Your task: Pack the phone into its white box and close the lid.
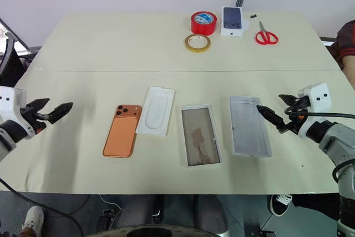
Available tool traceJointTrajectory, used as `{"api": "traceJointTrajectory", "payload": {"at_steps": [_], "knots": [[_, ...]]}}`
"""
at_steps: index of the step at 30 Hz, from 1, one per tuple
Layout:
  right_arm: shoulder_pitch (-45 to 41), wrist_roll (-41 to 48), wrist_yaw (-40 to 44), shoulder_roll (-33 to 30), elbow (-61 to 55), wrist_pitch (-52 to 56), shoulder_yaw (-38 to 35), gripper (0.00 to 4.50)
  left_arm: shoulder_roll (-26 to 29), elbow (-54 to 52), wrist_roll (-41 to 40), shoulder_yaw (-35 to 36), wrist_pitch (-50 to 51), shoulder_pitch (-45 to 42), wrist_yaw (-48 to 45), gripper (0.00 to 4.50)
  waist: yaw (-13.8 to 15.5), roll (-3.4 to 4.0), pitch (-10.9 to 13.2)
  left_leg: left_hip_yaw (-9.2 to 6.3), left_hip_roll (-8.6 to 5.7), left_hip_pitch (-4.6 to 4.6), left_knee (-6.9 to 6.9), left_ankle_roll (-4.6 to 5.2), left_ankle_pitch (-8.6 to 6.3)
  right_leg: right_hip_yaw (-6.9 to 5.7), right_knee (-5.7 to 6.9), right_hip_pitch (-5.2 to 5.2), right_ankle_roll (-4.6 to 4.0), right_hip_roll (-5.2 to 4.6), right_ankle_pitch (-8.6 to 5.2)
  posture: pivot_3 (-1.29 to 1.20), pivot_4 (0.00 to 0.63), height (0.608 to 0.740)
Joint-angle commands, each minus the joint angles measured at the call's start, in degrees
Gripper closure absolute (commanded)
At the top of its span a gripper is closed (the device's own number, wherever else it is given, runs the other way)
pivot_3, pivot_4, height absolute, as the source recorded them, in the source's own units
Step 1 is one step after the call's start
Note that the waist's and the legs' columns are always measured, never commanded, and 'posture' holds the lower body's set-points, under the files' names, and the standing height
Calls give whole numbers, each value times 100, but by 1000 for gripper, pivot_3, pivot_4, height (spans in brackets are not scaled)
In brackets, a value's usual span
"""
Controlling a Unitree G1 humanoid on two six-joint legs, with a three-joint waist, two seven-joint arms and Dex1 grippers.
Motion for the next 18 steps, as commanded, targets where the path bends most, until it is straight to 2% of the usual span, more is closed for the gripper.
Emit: {"api": "traceJointTrajectory", "payload": {"at_steps": [1, 10, 15, 18], "knots": [[4, 106, -17, 12, -256, -30, -43, 75, 23, -187, -48, 64, -1, -4, 45, 0, 5, 0, 0, 0, 0, 0, 0, 0, 0, 0, 0, 0, 0, 0, 0, 0, 150, 740], [-207, 188, 35, -54, -341, -59, 128, 75, -102, -591, -185, -113, 223, -102, 203, 0, 4, 0, 0, 0, 0, 0, 1, 0, 0, 0, 0, 1, 0, 0, 0, 0, 150, 740], [-469, 170, 79, -125, -636, 26, 562, 75, -316, -1024, -281, -640, 376, -379, 302, 0, 2, 0, 0, 0, -1, 0, 2, 0, 0, 0, 2, 1, 0, 1, 0, 0, 150, 740], [-617, 106, 154, -175, -762, -59, 814, 75, -644, -1396, -203, -1391, 546, -567, 491, 0, 12, 0, 0, 1, -2, -1, 3, 0, 0, 0, 1, 1, 0, 1, 0, 0, 150, 740]]}}
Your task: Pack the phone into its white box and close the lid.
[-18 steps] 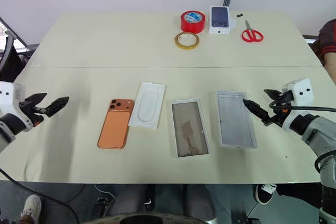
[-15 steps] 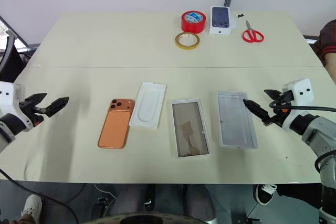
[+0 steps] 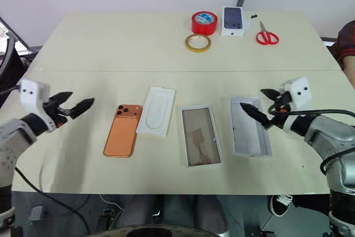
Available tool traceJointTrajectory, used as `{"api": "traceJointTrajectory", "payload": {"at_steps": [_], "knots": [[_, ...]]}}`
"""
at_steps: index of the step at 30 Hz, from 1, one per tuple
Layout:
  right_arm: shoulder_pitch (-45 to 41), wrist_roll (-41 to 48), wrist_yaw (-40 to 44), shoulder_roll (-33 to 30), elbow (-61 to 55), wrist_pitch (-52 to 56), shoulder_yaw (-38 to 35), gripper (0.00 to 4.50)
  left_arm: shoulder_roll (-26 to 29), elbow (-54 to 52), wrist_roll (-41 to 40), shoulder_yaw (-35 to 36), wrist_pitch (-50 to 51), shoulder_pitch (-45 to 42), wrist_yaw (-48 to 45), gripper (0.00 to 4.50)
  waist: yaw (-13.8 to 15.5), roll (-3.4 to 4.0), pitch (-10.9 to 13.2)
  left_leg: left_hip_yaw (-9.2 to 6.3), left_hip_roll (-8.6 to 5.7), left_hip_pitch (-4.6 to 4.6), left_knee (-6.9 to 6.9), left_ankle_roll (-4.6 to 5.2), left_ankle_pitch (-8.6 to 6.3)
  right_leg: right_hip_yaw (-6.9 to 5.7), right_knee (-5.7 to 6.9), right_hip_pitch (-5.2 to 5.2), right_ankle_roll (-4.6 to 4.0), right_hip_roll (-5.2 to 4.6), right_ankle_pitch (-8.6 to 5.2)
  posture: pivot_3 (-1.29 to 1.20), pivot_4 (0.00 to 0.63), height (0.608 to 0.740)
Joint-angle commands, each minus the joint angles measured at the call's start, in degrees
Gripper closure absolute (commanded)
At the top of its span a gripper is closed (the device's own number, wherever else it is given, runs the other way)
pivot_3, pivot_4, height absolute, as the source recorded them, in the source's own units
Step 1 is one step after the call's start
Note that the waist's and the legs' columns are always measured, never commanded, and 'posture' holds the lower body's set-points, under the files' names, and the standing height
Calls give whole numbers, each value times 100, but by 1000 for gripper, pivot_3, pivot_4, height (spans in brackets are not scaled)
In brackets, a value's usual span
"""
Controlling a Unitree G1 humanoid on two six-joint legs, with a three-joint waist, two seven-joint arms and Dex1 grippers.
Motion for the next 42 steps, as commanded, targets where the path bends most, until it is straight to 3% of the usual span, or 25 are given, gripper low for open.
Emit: {"api": "traceJointTrajectory", "payload": {"at_steps": [1, 8, 14, 19, 30, 34, 42], "knots": [[-266, -37, 13, -113, -341, -76, 190, 75, -250, -517, 6, -742, 226, -266, 203, 0, 1, -1, 0, -1, 0, -1, 2, 0, 0, 0, 1, 1, 0, 0, 0, 0, 150, 740], [-573, -97, -177, 113, -905, 13, 922, 75, -1209, -976, -775, -1232, 1781, -1204, 1109, 0, -1, -2, -1, -4, 1, -3, 7, 0, 0, 0, 4, 1, 1, 8, 0, 0, 150, 740], [-359, -73, -360, 208, -1184, 89, 951, 75, -2081, -292, -655, -1000, 3510, -2425, 2396, 0, 16, -8, 1, -9, -2, -5, 19, -1, 1, -2, 6, 4, 3, 12, 1, 0, 150, 740], [-218, -101, -360, 169, -1197, 29, 911, 75, -2504, 18, -505, -867, 4015, -2817, 2753, 0, -7, -8, 1, -9, 0, -6, 17, -17, 10, -1, 6, 1, 3, 16, 1, 0, 150, 740], [-113, -123, -379, 162, -1259, -35, 848, 75, -2825, 657, -125, -937, 4487, -3238, 2806, 0, 20, -9, 2, -9, -3, -6, 18, -35, 20, -1, 4, 3, 3, 14, 1, 0, 150, 740], [-101, -127, -355, 145, -1276, -45, 857, 75, -3085, 744, -318, -724, 4935, -3399, 2705, 0, 10, -9, 2, -9, -3, -5, 18, -39, 22, -1, 5, 2, 3, 15, 1, 0, 150, 740], [120, 62, 188, -158, -1534, 67, 1035, 75, -2990, 729, -657, -840, 4976, -3290, 2874, 0, 12, -9, 2, -9, -3, -5, 18, -44, 25, 0, 5, 2, 3, 15, 1, 0, 150, 740]]}}
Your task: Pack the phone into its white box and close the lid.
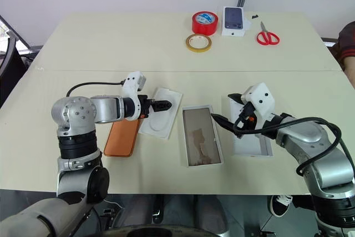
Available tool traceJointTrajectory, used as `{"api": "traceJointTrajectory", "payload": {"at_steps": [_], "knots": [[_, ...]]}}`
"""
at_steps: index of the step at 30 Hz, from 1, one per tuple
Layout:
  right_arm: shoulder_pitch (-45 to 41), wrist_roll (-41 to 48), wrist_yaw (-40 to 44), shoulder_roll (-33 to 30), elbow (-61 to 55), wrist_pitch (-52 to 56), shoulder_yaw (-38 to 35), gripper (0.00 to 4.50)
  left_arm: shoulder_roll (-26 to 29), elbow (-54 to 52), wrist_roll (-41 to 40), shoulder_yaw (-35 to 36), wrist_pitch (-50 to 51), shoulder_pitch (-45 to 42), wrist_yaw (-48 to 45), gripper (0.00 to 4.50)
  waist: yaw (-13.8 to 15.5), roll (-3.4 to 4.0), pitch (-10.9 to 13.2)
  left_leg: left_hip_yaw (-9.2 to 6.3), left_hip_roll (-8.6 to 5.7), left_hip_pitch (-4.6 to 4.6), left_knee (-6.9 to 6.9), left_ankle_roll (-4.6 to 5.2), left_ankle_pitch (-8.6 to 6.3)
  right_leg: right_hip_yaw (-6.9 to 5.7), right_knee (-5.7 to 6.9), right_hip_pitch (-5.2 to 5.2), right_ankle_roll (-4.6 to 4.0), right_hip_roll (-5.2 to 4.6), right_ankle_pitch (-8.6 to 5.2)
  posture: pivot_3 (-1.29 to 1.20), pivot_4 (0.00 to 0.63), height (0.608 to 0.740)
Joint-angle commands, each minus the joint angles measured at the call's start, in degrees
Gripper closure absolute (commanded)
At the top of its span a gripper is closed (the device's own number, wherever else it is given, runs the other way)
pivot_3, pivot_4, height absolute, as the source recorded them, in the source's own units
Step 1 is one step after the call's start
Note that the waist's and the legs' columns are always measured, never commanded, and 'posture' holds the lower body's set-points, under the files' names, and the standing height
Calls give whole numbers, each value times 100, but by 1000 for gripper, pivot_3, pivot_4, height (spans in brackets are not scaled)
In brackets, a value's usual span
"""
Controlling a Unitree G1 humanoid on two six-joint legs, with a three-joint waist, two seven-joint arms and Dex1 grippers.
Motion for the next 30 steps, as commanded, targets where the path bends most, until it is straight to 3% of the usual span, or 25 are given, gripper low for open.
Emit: {"api": "traceJointTrajectory", "payload": {"at_steps": [1, 3, 6, 13, 20, 27, 30], "knots": [[185, 136, 424, -300, -473, -65, 41, 75, 40, -31, -190, 26, 50, 23, 130, 0, 0, 0, 0, 0, 0, 0, 0, 0, 0, 0, 0, 0, 0, 0, 0, 0, 150, 740], [286, 83, 572, -435, -538, -107, 136, 75, 49, -21, -260, 46, 50, 45, 173, 0, -5, -1, 0, -1, 1, 0, 0, 0, 0, 0, 0, 1, 0, 1, 0, 0, 150, 740], [318, -72, 670, -580, -516, -169, 264, 0, 25, -23, -337, 103, 50, 95, 275, 801, -5, -1, 0, -1, 0, 1, 0, 0, 0, 0, 0, 2, 0, 1, 0, 0, 150, 740], [516, -145, 1262, -1054, -814, -293, 491, 0, 7, 17, -449, 256, 50, 105, 500, 4371, 11, -3, 1, -1, 0, 1, 1, 0, 0, 0, -1, 2, 0, 0, 0, 0, 150, 740], [768, -826, 1624, -1571, -1227, -675, 1335, 0, -127, 194, -623, 751, 50, -79, 704, 4449, 7, -6, 1, -3, 0, 2, 1, 0, 0, -1, -1, 4, 1, 1, 0, 0, 150, 740], [741, -1796, 1426, -1576, -1064, -943, 2060, 0, -242, 343, -892, 1606, 50, -303, 1025, 4449, 3, -10, 1, -3, 0, 2, 3, -4, 2, -1, -1, 3, 1, 1, -1, 0, 150, 740], [666, -1975, 1396, -1501, -996, -967, 2184, 1320, -261, 364, -993, 1750, 50, -295, 1157, 4500, 2, -12, 3, -4, 1, 2, 3, -11, 6, -1, -1, 3, 1, 1, -1, 0, 150, 740]]}}
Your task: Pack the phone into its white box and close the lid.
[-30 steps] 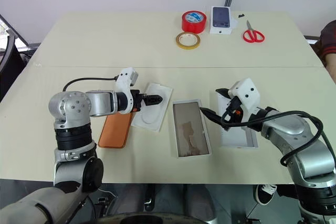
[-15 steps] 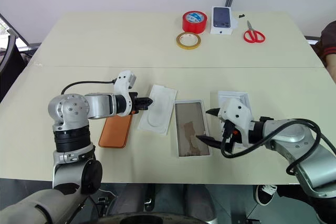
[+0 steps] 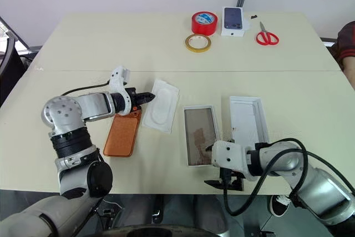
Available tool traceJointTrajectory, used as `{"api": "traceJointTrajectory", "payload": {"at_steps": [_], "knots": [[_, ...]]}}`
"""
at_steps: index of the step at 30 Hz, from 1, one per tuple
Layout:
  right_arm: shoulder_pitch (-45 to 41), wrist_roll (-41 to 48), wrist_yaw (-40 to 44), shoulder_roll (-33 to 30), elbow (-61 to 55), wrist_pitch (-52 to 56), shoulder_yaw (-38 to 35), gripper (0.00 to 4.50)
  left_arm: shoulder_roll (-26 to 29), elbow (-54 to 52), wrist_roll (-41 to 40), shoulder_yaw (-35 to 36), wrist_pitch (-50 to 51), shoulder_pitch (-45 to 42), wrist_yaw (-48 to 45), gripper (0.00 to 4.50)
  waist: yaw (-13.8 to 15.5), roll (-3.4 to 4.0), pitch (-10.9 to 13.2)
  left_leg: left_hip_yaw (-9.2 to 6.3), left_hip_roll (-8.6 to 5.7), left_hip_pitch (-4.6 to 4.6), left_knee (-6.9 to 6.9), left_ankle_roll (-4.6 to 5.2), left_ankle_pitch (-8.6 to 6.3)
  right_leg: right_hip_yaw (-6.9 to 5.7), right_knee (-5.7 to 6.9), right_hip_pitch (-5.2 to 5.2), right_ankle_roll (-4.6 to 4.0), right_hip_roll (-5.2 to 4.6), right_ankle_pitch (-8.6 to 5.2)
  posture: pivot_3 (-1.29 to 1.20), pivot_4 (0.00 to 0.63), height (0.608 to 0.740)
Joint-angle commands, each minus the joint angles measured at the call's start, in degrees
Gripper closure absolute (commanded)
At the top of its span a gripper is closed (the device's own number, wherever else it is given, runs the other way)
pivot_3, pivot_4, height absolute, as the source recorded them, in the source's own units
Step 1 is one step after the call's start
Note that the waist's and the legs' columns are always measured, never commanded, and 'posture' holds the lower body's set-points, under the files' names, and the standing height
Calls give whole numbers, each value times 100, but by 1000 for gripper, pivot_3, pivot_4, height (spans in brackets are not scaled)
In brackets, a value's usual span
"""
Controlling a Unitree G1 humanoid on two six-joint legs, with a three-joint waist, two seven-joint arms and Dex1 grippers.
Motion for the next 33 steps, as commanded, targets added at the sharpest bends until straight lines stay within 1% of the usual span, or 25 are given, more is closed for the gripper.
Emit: {"api": "traceJointTrajectory", "payload": {"at_steps": [1, 4, 6, 11, 14, 18, 21, 25, 28, 30, 32, 33], "knots": [[-158, -223, -39, 44, -14, -95, 87, 1827, -11, -65, -259, 221, 49, -91, 172, 4500, 0, -1, 0, 0, 0, 0, 0, -1, 1, 0, 0, 0, 0, 0, 0, 0, 150, 740], [-238, -306, -55, 93, 28, -100, 116, 3419, -54, -53, -375, 319, 49, -96, 307, 4500, 11, -2, 0, -1, 0, 0, 0, -3, 1, -1, 0, 1, 0, 0, 0, 0, 150, 740], [-382, -360, -85, 155, 108, -90, 123, 4451, -152, -24, -497, 532, 49, -148, 407, 4500, 18, -3, 0, -1, 0, 0, 0, -3, 1, -1, 0, 1, 0, -1, 0, 0, 150, 740], [-670, -470, -133, 294, 293, -98, 133, 4484, -311, 11, -754, 888, 49, -232, 623, 4500, 19, -6, 0, -2, 0, 0, 1, -4, 2, -2, 1, 0, 0, -1, 0, 0, 150, 740], [-984, -790, -261, 442, 591, -367, 276, 4484, -483, 63, -904, 1351, 49, -398, 764, 4500, 43, -14, -1, -2, -1, 0, 2, -5, 2, -2, 1, 1, 0, -2, 0, 0, 150, 740], [-1468, -1226, -326, 697, 1025, -771, 563, 4484, -573, 167, -976, 1861, 49, -685, 937, 4500, 66, -17, 1, -2, 0, 0, 2, -8, 4, -2, 2, -3, 0, 0, 0, 0, 150, 740], [-1888, -1520, -199, 919, 1408, -1011, 906, 4484, -563, 223, -1031, 1949, 49, -822, 997, 4500, 80, -19, 1, -1, -1, 0, 2, -8, 4, -2, 2, -3, 0, -2, 0, 0, 150, 740], [-2225, -1515, 18, 1175, 1601, -905, 1086, 4484, -638, 206, -1103, 1895, 49, -899, 1054, 4500, 110, -22, 0, -2, -1, 0, 3, -10, 5, -4, 3, -3, 0, -2, 0, 0, 150, 740], [-2336, -1245, 84, 1373, 1507, -542, 927, 3589, -736, 156, -1123, 1752, 49, -888, 1099, 4500, 117, -23, -1, -2, -1, 0, 4, -10, 5, -4, 3, -3, 1, -5, 1, 0, 150, 740], [-2344, -1051, 68, 1453, 1379, -344, 699, 2602, -830, 105, -1076, 1647, 49, -881, 1103, 4500, 115, -24, -1, -3, -1, 0, 4, -10, 5, -5, 2, -2, 1, -5, 1, 0, 150, 740], [-2266, -741, 122, 1390, 1190, -110, 351, 1567, -945, 42, -984, 1519, 49, -884, 1070, 4500, 117, -24, -1, -3, -1, -1, 4, -10, 5, -5, 3, -3, 0, -5, 1, 0, 150, 740], [-2192, -576, 183, 1300, 1093, -11, 147, 1567, -1003, 13, -922, 1433, 30, -878, 1058, 4500, 118, -24, -1, -3, -1, -2, 4, -10, 5, -5, 3, -3, 0, -5, 1, 0, 150, 740]]}}
